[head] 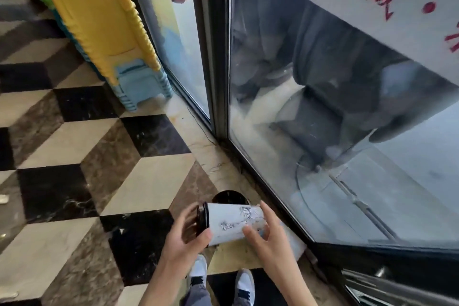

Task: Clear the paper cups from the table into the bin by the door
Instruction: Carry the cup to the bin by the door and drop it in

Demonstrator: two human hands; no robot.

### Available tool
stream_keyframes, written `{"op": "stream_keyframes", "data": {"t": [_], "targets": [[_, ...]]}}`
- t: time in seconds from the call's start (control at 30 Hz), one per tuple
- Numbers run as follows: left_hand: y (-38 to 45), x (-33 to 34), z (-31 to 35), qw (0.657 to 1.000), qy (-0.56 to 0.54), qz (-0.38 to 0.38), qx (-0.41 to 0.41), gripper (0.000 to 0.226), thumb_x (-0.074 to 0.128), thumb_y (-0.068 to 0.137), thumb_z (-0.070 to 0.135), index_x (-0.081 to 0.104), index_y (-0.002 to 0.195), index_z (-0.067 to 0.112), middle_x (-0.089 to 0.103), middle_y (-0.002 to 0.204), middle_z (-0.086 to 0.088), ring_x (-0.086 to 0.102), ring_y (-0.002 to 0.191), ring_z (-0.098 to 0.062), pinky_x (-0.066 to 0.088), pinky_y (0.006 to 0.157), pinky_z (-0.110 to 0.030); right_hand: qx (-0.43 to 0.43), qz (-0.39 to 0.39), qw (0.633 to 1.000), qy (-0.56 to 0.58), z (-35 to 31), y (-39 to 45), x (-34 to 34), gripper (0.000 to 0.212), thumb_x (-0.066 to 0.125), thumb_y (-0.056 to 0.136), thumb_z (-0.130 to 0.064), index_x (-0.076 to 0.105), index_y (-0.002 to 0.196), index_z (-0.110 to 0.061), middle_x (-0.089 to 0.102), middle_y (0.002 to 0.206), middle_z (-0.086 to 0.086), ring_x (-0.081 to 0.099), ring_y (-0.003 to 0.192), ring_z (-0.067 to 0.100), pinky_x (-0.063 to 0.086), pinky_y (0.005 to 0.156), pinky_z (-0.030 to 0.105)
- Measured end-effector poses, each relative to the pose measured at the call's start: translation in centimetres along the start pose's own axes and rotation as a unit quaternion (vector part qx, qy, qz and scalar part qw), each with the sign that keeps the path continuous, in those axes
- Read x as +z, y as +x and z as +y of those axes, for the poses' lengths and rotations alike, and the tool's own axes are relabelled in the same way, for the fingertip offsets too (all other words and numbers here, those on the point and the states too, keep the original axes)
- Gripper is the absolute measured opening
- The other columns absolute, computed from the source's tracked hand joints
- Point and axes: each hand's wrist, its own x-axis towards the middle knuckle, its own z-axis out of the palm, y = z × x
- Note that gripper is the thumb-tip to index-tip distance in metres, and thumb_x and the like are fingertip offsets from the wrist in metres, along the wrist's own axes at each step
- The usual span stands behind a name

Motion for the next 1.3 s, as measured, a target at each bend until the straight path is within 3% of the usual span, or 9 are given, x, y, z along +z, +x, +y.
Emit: {"op": "stream_keyframes", "data": {"t": [0.1,0.2,0.33,0.5,0.63,0.83,0.97,1.07,1.3], "targets": [[3.9,0.1,-5.6,0.998,0.026,-0.007,-0.053,0.086,0.092,0.042,0.063,0.065,0.122,0.043,0.074,0.118,0.012,0.067,0.118,-0.012,0.053,0.095,-0.032,0.061,-0.003,0.998,0.003,5.9,3.5,2.2,0.071,0.071,0.086,-0.032,0.035,0.147,-0.025,0.051,0.124,-0.027,0.049,0.099,-0.027,0.037,0.084,0.000],[7.8,0.2,-11.9,0.995,0.033,0.009,-0.094,0.074,0.085,0.054,0.050,0.062,0.124,0.039,0.075,0.116,0.010,0.067,0.114,-0.007,0.055,0.091,-0.032,0.111,0.005,0.994,-0.004,12.1,6.8,4.5,0.064,0.069,0.088,-0.032,0.035,0.142,-0.033,0.053,0.121,-0.025,0.053,0.109,-0.013,0.041,0.088,0.006],[13.0,-0.2,-19.6,0.988,0.050,0.014,-0.147,0.062,0.078,0.061,0.049,0.060,0.120,0.045,0.073,0.115,0.023,0.066,0.113,0.001,0.052,0.094,-0.031,0.151,0.003,0.988,-0.041,19.7,11.7,7.8,0.060,0.066,0.089,-0.036,0.033,0.138,-0.040,0.047,0.091,-0.020,0.051,0.082,-0.007,0.043,0.076,0.010],[19.6,-0.7,-28.0,0.981,0.059,0.018,-0.184,0.065,0.074,0.065,0.050,0.059,0.127,0.039,0.070,0.122,0.013,0.065,0.113,0.000,0.053,0.095,-0.031,0.189,-0.013,0.981,-0.039,27.8,18.6,11.8,0.068,0.064,0.091,-0.035,0.031,0.150,-0.026,0.047,0.102,-0.016,0.048,0.099,0.009,0.044,0.087,0.024],[24.5,-0.7,-32.1,0.979,0.094,0.021,-0.182,0.043,0.071,0.075,0.041,0.059,0.116,0.045,0.072,0.109,0.024,0.063,0.104,0.012,0.052,0.080,-0.012,0.205,0.005,0.978,-0.020,31.7,22.9,14.3,0.072,0.063,0.092,-0.037,0.026,0.153,-0.026,0.047,0.146,-0.003,0.048,0.131,0.016,0.043,0.109,0.040],[28.6,0.6,-34.1,0.979,0.088,0.015,-0.183,0.046,0.066,0.081,0.045,0.056,0.126,0.042,0.062,0.119,0.021,0.058,0.096,0.021,0.048,0.086,-0.022,0.221,0.039,0.975,-0.002,34.2,26.3,15.0,0.071,0.060,0.093,-0.039,0.026,0.154,-0.026,0.038,0.155,-0.003,0.042,0.137,0.016,0.042,0.108,0.034],[29.3,1.5,-34.9,0.979,0.105,0.003,-0.176,0.053,0.063,0.090,0.046,0.050,0.141,0.040,0.053,0.127,0.028,0.052,0.119,0.010,0.041,0.083,-0.015,0.226,0.054,0.972,0.037,35.1,26.7,14.7,0.068,0.056,0.095,-0.039,0.024,0.154,-0.028,0.036,0.156,-0.004,0.043,0.137,0.017,0.043,0.103,0.031],[30.1,1.6,-36.0,0.980,0.090,0.003,-0.177,0.050,0.060,0.097,0.042,0.046,0.145,0.040,0.048,0.142,0.019,0.044,0.133,-0.003,0.037,0.089,-0.015,0.224,0.071,0.970,0.066,36.0,27.0,14.8,0.067,0.056,0.096,-0.036,0.025,0.154,-0.029,0.032,0.159,-0.006,0.035,0.144,0.018,0.038,0.107,0.035],[28.6,1.3,-34.2,0.982,0.088,0.007,-0.166,0.046,0.059,0.098,0.039,0.047,0.142,0.041,0.047,0.147,0.013,0.045,0.135,-0.006,0.037,0.087,-0.014,0.198,0.076,0.975,0.067,33.9,25.7,14.0,0.063,0.056,0.095,-0.034,0.030,0.152,-0.030,0.035,0.157,-0.008,0.034,0.144,0.015,0.037,0.099,0.027]]}}
